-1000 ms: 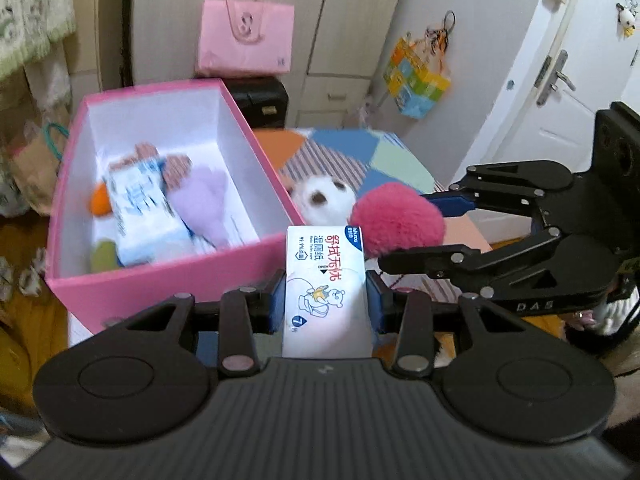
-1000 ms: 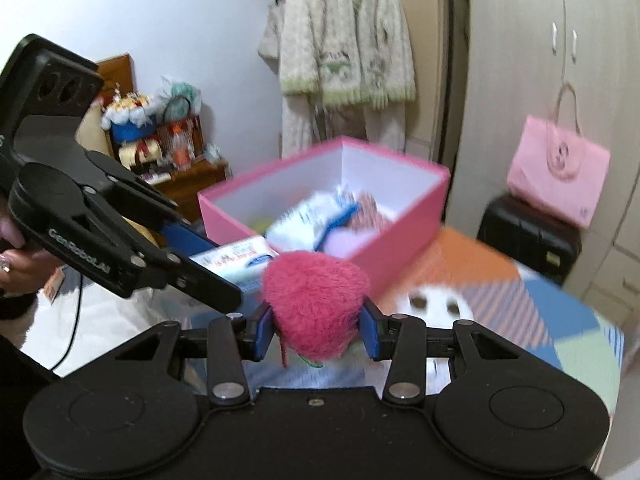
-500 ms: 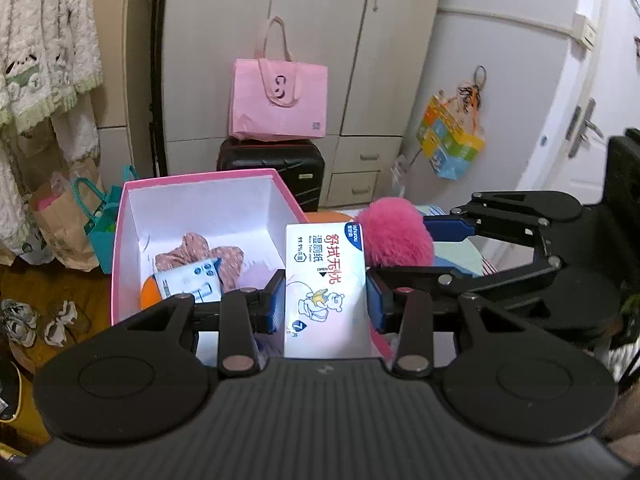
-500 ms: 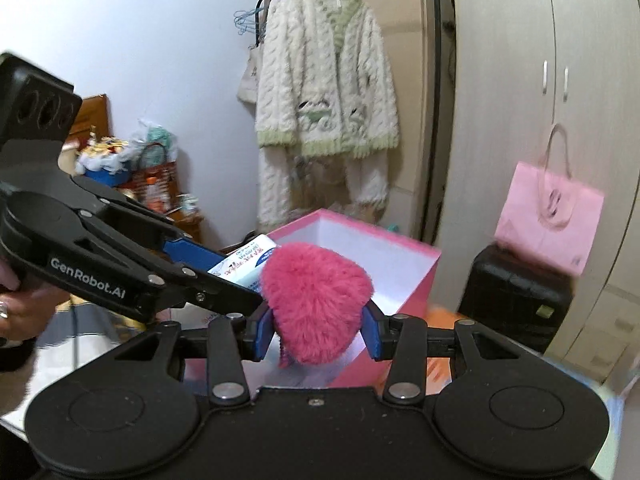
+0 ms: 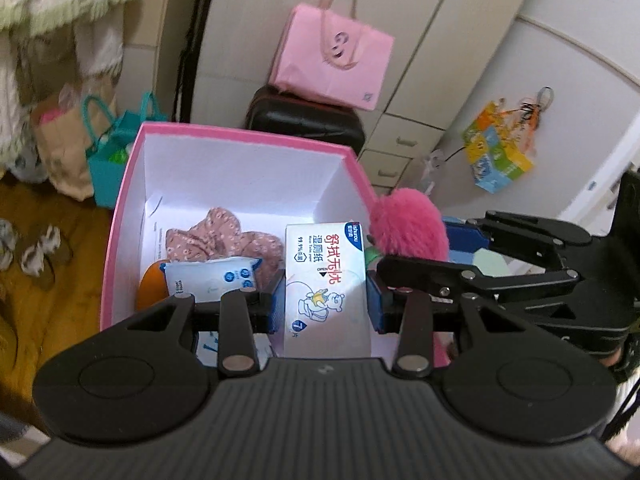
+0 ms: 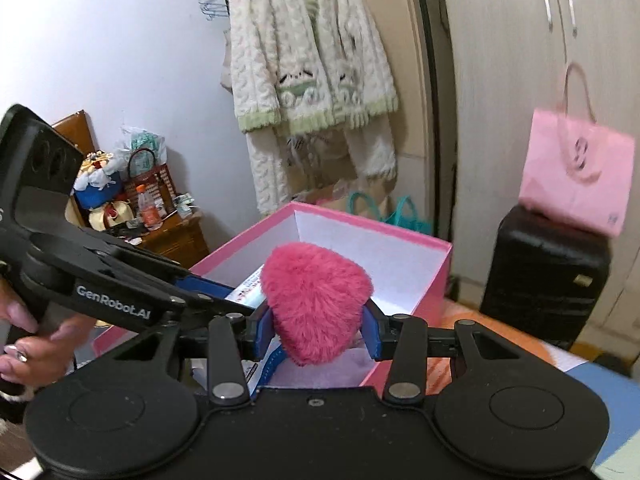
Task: Organize soft objects
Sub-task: 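Open both tools to drop the pom-pom and tissue pack into the box, then withdraw both tools and move them toward the white plush panda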
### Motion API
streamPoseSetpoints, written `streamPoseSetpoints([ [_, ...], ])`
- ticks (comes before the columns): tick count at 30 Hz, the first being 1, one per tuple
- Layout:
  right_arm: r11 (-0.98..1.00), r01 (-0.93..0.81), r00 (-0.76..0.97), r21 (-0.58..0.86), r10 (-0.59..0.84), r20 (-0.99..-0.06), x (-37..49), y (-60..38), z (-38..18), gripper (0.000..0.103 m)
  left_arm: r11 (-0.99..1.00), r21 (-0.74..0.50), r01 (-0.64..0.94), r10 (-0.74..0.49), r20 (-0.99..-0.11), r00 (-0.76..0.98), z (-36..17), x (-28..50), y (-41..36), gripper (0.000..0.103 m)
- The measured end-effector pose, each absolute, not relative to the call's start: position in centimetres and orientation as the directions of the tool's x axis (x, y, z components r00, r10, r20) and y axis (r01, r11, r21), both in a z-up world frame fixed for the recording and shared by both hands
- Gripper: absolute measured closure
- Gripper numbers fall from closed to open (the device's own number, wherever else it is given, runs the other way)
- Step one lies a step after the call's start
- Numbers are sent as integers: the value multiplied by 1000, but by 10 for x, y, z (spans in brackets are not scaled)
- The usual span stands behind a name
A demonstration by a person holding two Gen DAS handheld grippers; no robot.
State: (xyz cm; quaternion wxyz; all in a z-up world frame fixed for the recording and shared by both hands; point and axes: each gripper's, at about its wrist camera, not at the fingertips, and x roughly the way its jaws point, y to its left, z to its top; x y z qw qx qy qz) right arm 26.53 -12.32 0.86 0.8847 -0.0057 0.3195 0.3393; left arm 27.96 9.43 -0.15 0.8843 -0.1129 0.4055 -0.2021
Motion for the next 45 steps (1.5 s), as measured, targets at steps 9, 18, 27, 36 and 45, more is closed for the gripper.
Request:
streamPoseSetpoints([
  [9, 781, -577, 551, 238, 588, -592, 288, -111, -19, 51, 905, -408, 123, -404, -731, 551, -33, 303, 103, 64],
  [18, 784, -550, 585, 289, 608, -536, 279, -131, -13, 42, 918, -366, 151, -373, -673, 638, -11, 280, 105, 53],
  [27, 791, -557, 611, 253, 597, -520, 234, -156, 7, 38, 945, -239, 222, -326, -662, 675, 4, 234, 98, 50],
  [36, 798, -582, 641, 159, 570, -514, 179, -178, 38, 36, 920, -185, 347, -382, -629, 677, 31, 186, 77, 47],
  [45, 818, -572, 681, 64, 517, -518, 130, -208, 54, 32, 863, -114, 492, -450, -614, 648, 51, 139, 37, 42],
])
